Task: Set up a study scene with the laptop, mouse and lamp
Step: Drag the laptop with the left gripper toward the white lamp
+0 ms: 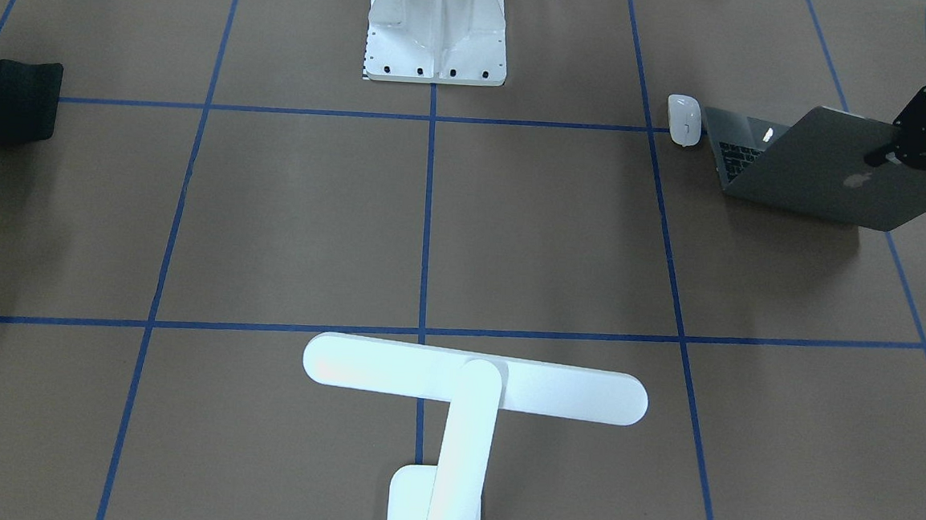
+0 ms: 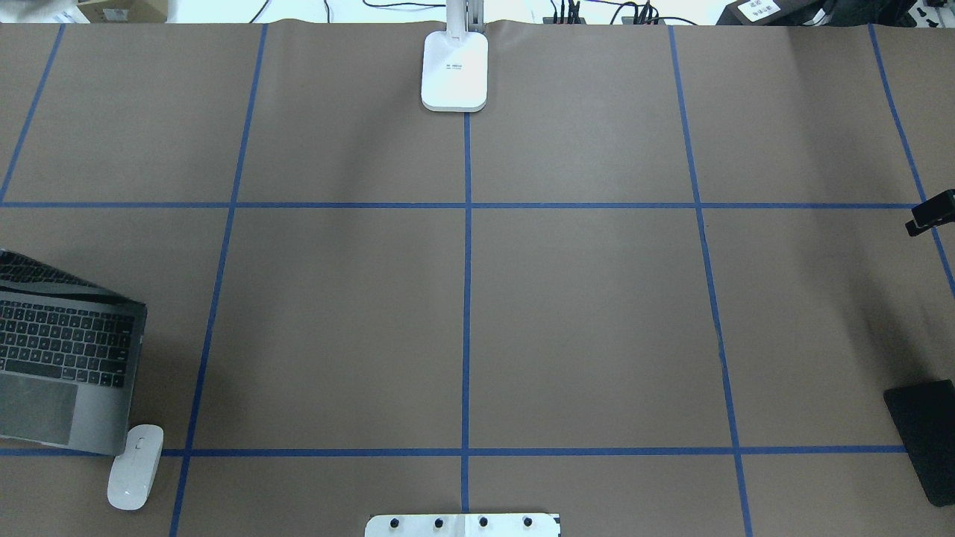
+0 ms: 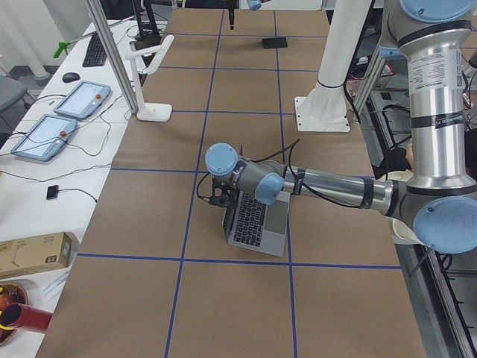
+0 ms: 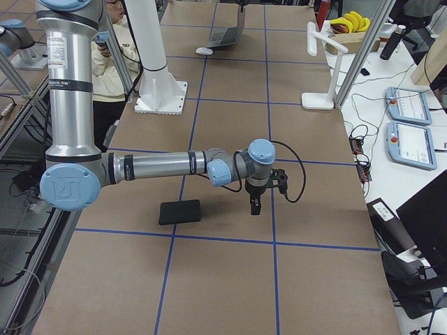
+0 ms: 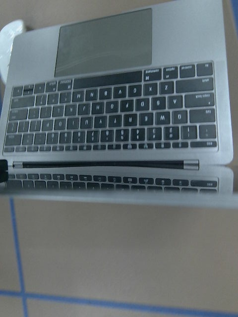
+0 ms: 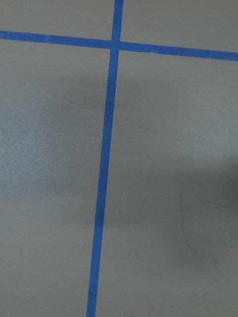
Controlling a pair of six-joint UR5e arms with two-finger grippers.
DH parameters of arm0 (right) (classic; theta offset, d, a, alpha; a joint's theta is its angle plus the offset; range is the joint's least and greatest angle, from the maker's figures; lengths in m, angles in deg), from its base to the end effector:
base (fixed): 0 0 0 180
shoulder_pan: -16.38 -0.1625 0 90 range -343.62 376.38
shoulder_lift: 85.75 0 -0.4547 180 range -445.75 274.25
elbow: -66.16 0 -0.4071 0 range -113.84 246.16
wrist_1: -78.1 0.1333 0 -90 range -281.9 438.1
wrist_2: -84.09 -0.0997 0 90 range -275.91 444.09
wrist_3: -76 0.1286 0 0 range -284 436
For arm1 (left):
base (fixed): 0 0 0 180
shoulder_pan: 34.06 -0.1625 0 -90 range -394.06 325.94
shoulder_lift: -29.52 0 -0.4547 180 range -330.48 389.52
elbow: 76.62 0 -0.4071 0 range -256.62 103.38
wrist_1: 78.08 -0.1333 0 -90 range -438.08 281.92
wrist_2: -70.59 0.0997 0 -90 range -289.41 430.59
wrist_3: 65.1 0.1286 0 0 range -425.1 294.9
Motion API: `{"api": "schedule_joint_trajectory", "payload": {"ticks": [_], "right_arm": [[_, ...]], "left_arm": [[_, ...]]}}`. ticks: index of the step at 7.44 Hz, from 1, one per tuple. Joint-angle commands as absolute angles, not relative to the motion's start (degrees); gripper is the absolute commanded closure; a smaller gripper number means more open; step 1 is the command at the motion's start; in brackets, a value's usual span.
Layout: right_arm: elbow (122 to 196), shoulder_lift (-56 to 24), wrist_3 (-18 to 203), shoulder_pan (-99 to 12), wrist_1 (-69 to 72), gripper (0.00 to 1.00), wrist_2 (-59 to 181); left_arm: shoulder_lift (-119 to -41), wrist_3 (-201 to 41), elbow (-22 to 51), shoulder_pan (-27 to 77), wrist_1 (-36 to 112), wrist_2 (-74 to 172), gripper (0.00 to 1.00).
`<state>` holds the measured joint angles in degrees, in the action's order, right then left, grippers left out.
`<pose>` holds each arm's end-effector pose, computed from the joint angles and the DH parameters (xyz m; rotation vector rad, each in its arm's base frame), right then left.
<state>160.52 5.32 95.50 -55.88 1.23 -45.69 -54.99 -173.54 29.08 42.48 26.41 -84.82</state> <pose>-0.1103 -0.5123 0.6604 0.0404 -0.7410 -0.0702 0.0935 -0.4610 0.5499 -0.8529 0.9432 -1.2037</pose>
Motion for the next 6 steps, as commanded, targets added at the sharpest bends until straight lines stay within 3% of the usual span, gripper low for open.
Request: {"api": "schedule_joint_trajectory", "payload": {"ticks": [1, 6], "right_arm": [[160.47, 5.48, 95.51, -55.87, 0.94, 0.00, -45.72], [160.64, 6.53, 95.60, -55.95, 0.58, 0.00, -47.12]], "left_arm": [[-62.74, -173.12, 28.59, 42.50, 19.59, -84.89, 1.00], [-82.42, -174.08, 28.41, 42.94, 0.96, -84.10, 1.00]]}}
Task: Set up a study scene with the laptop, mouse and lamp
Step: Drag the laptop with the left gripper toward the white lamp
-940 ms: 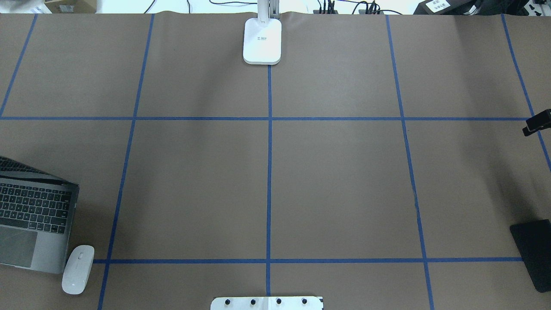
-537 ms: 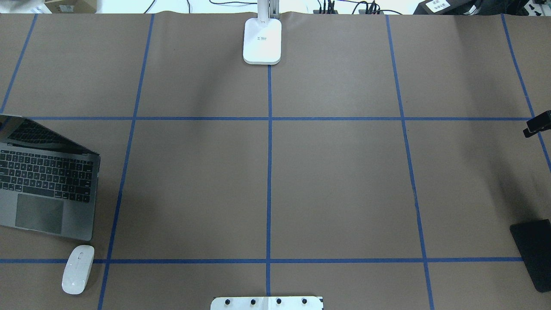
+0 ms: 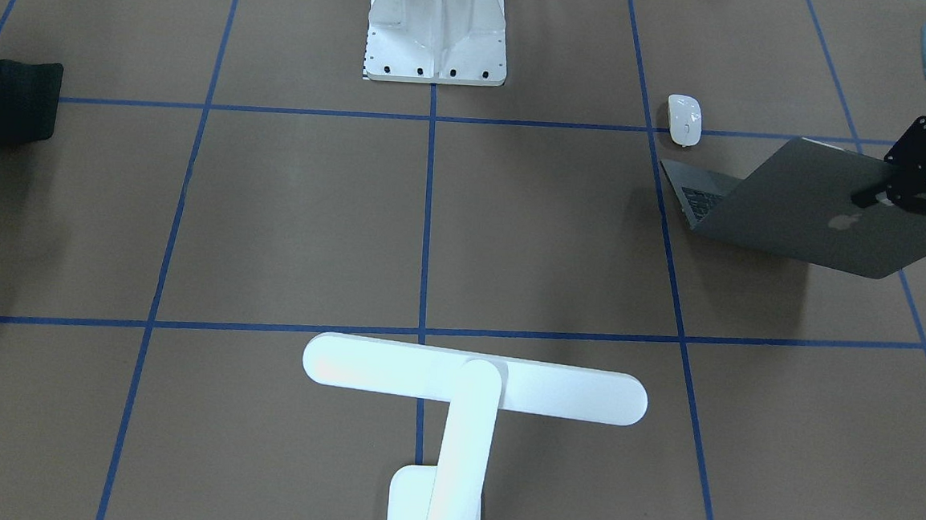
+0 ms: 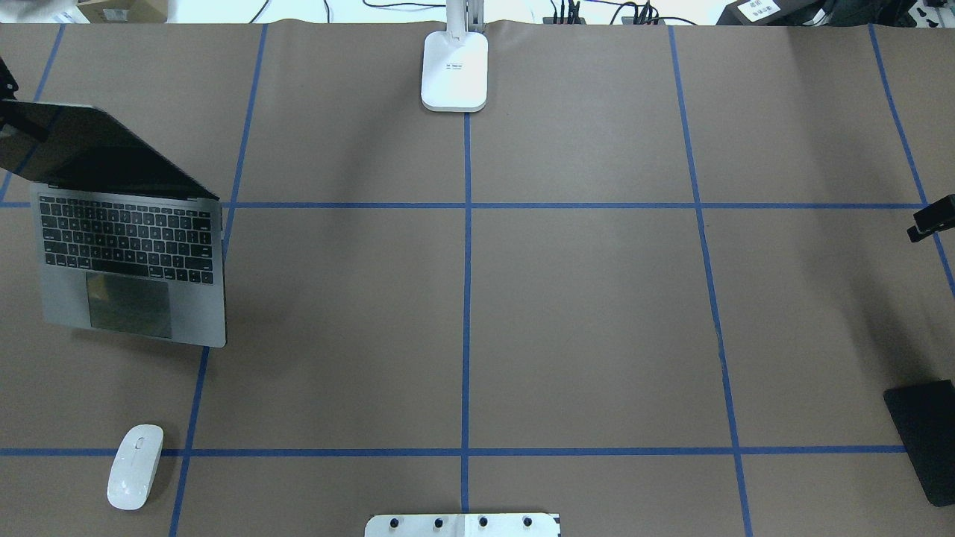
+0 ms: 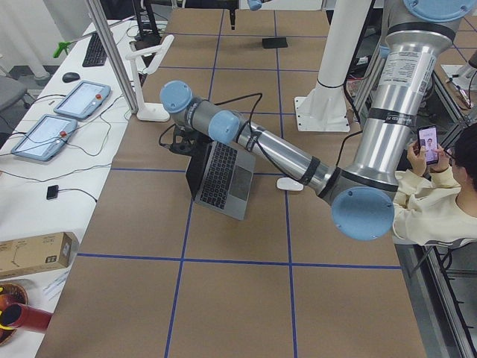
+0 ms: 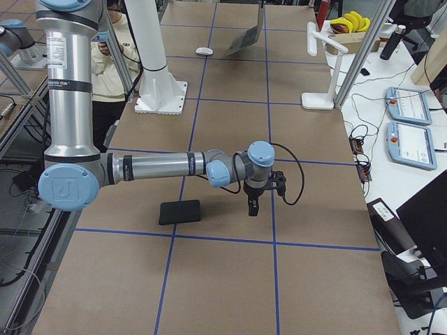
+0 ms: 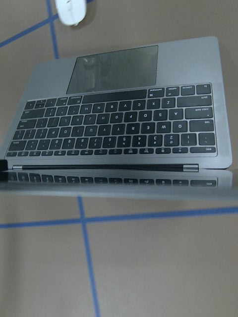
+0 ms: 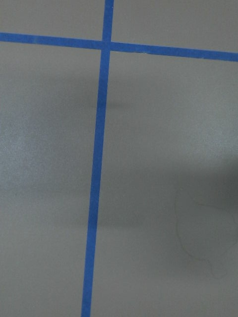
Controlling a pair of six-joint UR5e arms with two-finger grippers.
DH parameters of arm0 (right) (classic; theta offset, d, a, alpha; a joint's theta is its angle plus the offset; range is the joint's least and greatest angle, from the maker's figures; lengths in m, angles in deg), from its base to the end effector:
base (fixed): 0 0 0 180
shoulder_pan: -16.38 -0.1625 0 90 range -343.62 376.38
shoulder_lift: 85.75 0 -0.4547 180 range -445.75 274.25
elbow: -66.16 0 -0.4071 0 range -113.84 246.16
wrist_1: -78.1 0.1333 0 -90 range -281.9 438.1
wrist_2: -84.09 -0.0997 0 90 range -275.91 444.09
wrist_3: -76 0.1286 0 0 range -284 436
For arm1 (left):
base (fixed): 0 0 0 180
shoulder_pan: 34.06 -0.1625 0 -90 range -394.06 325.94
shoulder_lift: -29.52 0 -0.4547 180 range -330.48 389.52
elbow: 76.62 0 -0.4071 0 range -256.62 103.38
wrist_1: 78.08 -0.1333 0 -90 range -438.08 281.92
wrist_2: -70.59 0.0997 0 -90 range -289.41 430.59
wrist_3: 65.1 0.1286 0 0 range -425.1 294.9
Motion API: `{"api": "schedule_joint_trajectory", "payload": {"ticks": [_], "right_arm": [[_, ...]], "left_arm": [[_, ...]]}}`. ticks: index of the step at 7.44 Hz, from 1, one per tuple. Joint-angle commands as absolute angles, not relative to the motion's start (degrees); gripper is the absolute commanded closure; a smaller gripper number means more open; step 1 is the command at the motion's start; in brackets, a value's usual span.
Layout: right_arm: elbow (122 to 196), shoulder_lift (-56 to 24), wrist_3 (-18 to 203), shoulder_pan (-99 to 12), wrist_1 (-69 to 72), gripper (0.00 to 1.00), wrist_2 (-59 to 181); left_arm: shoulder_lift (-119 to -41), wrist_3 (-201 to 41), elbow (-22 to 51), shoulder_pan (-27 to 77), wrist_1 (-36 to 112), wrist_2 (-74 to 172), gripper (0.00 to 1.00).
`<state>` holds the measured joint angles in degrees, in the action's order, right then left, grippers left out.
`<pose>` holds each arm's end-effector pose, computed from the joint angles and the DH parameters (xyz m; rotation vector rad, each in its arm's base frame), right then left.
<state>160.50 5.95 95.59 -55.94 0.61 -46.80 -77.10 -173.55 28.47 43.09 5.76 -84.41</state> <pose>-0.1096 -0.5054 0.6660 0.0131 -0.7529 -0.0626 0.1148 -0.5787 0.3903 -0.8331 0.9564 -1.2075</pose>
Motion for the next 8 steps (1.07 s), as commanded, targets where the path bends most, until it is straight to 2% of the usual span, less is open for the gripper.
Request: {"api": "schedule_joint_trajectory", "payload": {"ticks": [1, 8], "right_arm": [[160.82, 7.14, 95.60, -55.95, 0.76, 0.00, -47.30], [160.73, 8.91, 95.24, -55.78, 1.02, 0.00, -47.57]], "left_arm": [[-85.59, -176.87, 27.19, 42.06, 0.76, -83.92, 1.00], [-106.96, -202.89, 21.21, 29.42, 1.55, -70.84, 1.00]]}}
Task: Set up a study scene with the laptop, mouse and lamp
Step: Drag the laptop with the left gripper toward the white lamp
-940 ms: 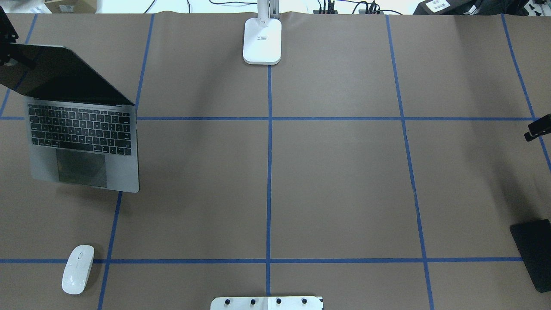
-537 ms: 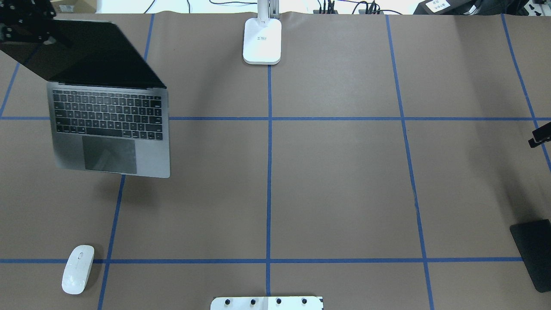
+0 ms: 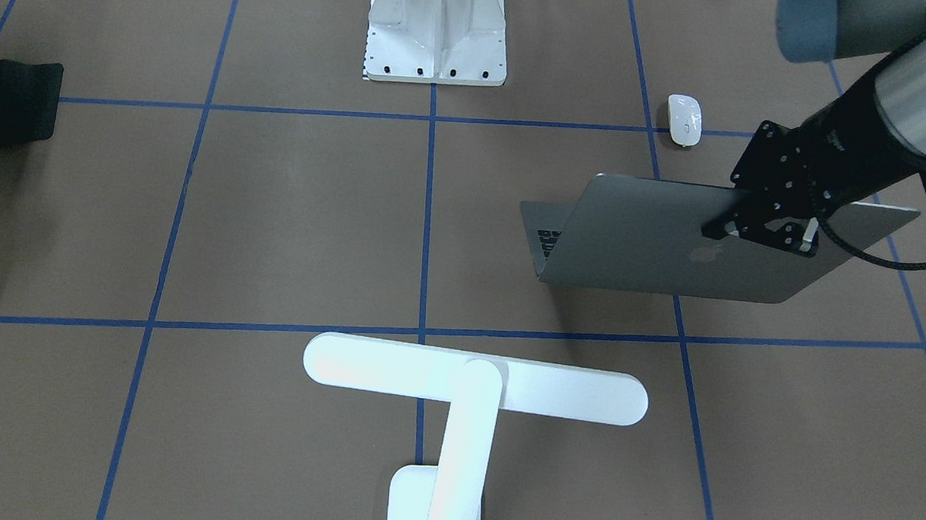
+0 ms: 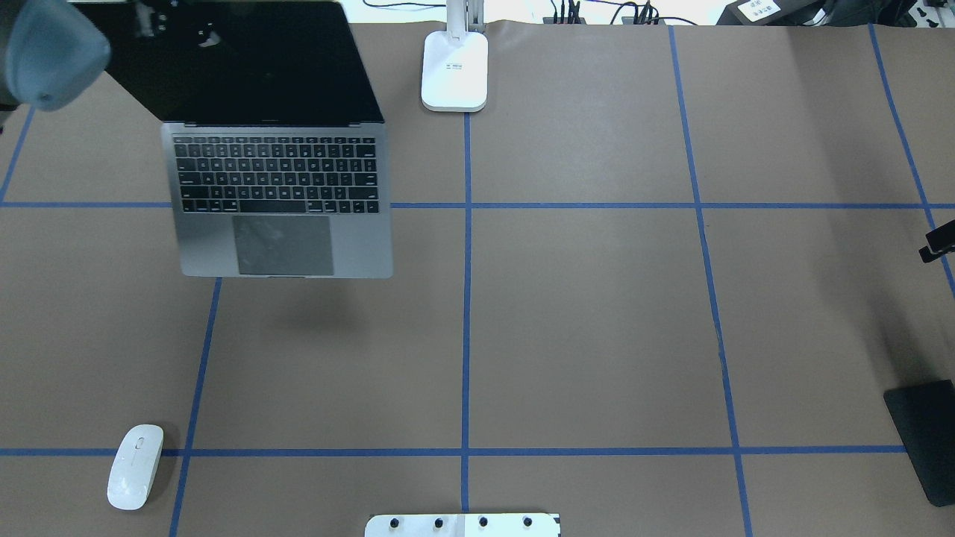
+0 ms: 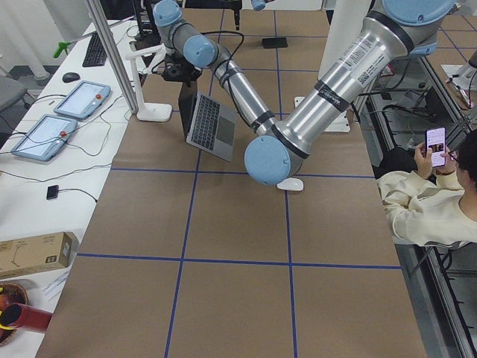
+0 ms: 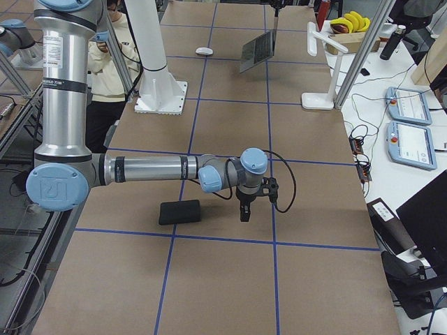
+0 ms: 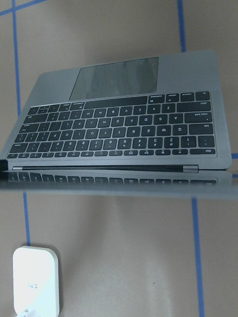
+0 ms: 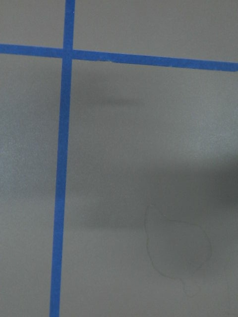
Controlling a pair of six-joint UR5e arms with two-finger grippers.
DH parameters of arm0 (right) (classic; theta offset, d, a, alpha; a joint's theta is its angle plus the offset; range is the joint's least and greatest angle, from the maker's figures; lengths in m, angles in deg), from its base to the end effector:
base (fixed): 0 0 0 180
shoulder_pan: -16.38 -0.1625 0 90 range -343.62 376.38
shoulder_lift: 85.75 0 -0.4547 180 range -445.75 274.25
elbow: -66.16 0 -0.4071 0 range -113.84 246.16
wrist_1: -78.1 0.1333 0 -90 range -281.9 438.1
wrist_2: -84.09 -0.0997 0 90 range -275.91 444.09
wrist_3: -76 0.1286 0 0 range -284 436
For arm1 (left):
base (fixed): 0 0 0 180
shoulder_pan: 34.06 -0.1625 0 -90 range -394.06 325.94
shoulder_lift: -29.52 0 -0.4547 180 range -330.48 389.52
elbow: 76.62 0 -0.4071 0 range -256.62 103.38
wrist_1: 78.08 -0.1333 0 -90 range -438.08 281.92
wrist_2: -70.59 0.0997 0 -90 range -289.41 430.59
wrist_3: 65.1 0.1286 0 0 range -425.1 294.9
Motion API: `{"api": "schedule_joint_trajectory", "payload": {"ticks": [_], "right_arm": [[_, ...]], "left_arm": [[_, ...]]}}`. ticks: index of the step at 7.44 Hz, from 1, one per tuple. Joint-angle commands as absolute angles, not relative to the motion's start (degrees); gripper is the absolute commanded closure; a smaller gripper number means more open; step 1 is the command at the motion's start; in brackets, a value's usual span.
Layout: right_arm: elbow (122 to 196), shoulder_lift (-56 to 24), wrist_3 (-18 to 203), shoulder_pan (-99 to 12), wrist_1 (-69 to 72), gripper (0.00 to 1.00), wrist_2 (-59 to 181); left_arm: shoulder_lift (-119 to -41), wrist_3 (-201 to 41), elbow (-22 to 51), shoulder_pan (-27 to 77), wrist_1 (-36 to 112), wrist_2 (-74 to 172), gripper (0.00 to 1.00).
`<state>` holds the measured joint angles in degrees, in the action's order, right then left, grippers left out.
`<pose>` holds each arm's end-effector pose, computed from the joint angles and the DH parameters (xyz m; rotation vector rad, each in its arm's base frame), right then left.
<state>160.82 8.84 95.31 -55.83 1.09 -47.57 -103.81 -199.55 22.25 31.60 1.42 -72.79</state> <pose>-0.1040 -0.4807 0.6863 -0.0238 -0.7555 -0.0576 0.2557 -0.6383 0.1625 -0.8177 0.9003 -1.3691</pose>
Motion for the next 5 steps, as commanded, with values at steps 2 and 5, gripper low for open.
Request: {"api": "schedule_joint_trajectory", "payload": {"ticks": [2, 5], "right_arm": [[160.56, 9.00, 95.24, -55.69, 0.85, 0.00, -47.65], [160.56, 9.17, 95.24, -55.69, 0.76, 0.00, -48.09]], "left_arm": [[-108.03, -207.97, 19.55, 24.51, 7.21, -65.06, 1.00], [-107.77, -213.72, 15.84, 18.69, 17.62, -57.22, 1.00]]}}
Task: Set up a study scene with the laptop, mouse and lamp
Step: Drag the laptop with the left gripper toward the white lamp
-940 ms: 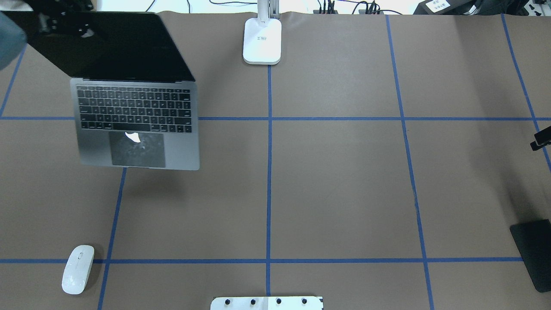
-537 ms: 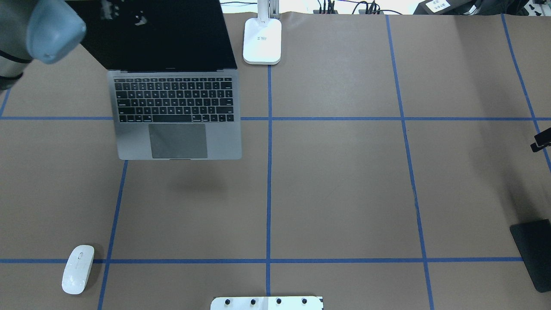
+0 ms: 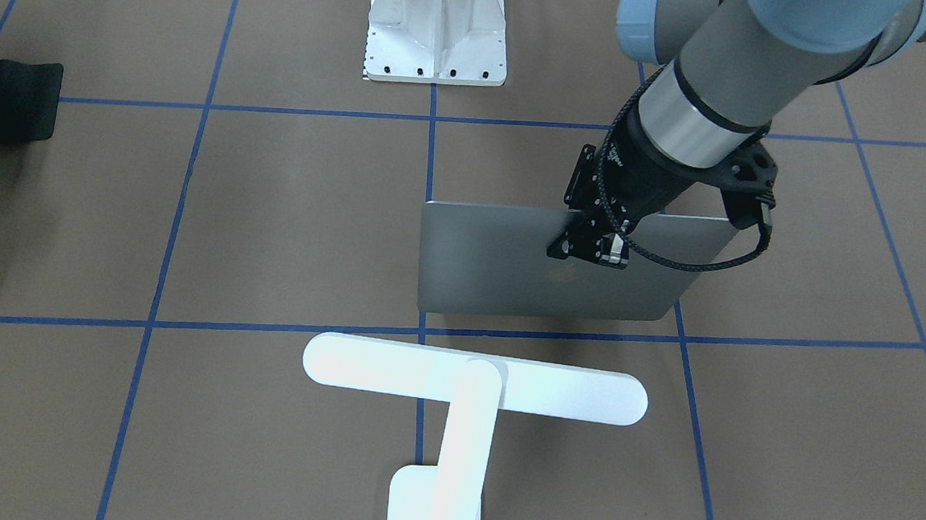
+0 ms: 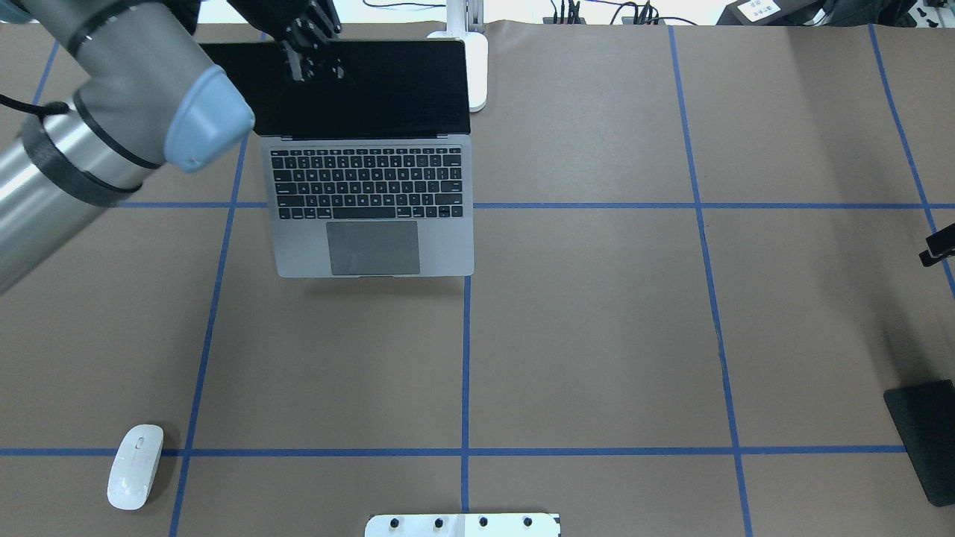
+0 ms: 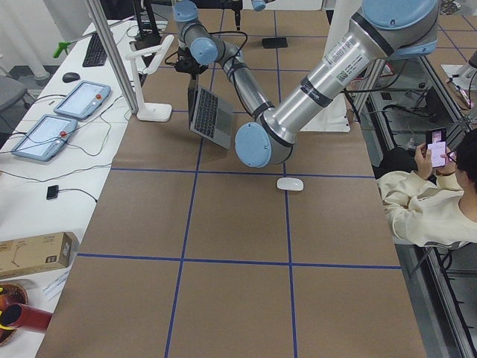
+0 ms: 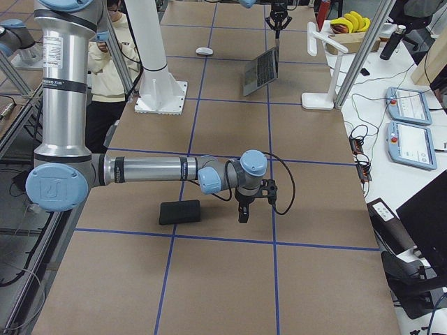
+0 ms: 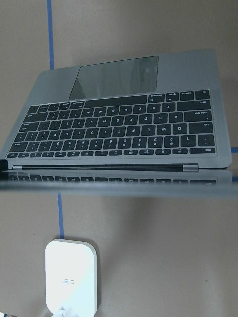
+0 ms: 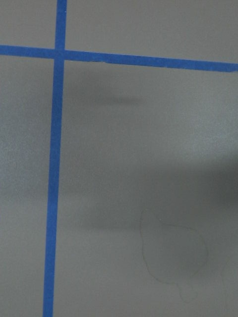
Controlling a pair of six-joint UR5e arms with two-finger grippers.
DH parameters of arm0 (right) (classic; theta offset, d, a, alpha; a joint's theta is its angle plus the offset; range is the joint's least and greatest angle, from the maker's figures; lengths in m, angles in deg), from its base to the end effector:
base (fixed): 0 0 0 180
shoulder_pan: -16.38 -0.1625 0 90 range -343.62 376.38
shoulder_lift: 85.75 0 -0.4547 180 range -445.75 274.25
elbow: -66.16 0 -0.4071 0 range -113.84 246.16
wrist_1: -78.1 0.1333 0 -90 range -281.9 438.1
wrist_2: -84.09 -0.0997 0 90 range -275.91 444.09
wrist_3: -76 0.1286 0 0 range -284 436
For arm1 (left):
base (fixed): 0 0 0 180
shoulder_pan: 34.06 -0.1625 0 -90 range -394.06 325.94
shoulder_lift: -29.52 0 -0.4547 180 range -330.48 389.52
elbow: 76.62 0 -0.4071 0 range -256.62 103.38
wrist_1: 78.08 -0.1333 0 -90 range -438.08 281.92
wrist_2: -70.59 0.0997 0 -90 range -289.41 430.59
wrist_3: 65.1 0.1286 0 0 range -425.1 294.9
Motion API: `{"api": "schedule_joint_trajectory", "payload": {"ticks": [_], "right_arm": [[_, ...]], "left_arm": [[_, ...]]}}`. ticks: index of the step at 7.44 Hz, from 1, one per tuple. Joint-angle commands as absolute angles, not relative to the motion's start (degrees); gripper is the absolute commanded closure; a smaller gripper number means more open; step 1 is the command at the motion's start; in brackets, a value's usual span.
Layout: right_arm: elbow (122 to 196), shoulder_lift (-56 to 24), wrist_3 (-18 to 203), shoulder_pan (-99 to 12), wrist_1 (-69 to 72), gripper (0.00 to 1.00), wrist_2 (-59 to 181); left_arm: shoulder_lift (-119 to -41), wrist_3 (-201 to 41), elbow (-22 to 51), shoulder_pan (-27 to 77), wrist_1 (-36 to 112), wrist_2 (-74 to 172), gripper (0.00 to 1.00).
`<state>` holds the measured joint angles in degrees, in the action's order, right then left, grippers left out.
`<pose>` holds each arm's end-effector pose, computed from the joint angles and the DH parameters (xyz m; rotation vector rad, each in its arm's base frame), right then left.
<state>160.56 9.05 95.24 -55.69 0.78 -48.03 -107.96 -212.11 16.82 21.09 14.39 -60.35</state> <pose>-0.1051 -0.4776 0.6904 -0.0395 -0.7592 -0.0570 0.3765 -0.6264 0.1317 -0.7408 0.9648 -1.4084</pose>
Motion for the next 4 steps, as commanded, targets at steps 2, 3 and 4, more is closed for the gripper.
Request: {"api": "schedule_joint_trajectory", "payload": {"ticks": [2, 3, 4], "right_arm": [[160.64, 9.70, 95.24, -55.69, 1.02, 0.00, -48.35], [160.65, 9.70, 95.24, -55.69, 1.02, 0.00, -48.44], [160.56, 9.70, 95.24, -55.69, 0.93, 0.00, -48.45]], "left_arm": [[-107.59, -213.81, 14.97, 18.42, 19.64, -55.37, 1.00], [-107.59, -213.98, 13.31, 18.33, 21.83, -53.70, 1.00], [-107.59, -214.42, 11.47, 18.24, 24.46, -51.95, 1.00]]}}
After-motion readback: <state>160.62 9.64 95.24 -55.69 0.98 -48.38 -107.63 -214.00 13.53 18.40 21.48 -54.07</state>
